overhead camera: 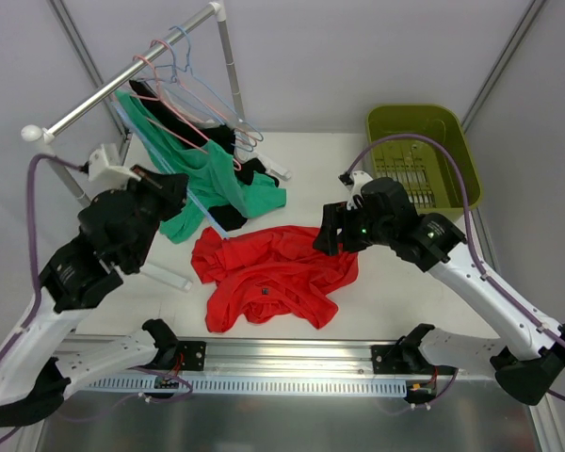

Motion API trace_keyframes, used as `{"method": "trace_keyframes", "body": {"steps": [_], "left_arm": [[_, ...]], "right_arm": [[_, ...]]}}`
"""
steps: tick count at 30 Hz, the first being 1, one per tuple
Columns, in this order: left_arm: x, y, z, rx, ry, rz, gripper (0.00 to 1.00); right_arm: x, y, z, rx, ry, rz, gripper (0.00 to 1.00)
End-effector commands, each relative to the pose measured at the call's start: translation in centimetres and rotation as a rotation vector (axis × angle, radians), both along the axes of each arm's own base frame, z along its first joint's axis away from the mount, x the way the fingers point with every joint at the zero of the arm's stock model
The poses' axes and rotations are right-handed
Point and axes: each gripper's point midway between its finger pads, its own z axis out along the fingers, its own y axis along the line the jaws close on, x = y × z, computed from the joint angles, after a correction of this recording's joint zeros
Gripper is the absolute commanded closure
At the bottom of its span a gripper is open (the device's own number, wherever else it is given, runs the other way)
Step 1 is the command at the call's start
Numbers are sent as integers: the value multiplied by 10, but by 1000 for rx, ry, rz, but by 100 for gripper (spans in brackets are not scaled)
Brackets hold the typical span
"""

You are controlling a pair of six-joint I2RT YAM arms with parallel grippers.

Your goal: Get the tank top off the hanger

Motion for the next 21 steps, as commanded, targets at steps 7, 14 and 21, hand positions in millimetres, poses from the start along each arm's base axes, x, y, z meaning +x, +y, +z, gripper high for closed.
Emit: {"method": "trace_keyframes", "body": {"steps": [7, 14, 21], "left_arm": [[64, 26, 16, 103, 88, 146, 100], [58, 45, 12, 85, 104, 177, 100], [54, 54, 13, 131, 93, 198, 100]], "right_arm": [[3, 13, 25, 41, -30, 47, 28], [0, 10, 20, 5, -10, 67, 28], [5, 19, 20, -3, 7, 91, 28]]}}
